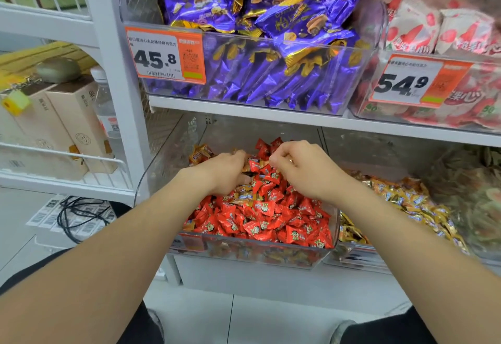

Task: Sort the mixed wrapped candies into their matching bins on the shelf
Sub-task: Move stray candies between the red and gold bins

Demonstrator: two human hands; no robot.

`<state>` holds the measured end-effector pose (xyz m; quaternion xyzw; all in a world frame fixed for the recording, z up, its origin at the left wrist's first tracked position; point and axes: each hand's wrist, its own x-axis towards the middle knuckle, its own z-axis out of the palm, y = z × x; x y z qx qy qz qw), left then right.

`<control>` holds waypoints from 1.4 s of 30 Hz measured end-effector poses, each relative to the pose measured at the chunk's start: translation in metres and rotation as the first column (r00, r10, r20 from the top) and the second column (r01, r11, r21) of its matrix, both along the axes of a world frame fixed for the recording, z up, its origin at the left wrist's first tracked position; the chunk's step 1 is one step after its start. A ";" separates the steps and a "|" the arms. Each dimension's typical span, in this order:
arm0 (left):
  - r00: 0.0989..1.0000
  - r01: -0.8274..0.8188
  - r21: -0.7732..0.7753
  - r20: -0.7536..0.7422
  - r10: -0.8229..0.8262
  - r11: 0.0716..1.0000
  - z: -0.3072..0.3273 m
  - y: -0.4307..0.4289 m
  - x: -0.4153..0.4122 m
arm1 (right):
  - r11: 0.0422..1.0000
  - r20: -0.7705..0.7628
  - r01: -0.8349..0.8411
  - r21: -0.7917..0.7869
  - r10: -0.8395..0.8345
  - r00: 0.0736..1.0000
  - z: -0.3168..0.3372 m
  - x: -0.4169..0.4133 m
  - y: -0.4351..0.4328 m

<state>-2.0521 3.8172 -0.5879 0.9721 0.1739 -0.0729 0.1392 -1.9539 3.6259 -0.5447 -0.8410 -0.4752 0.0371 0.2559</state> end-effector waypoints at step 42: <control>0.904 -0.194 -0.754 0.111 0.413 0.628 0.040 -0.001 -0.030 | 0.999 -0.604 0.046 -0.024 -0.051 0.795 0.017 -0.004 0.014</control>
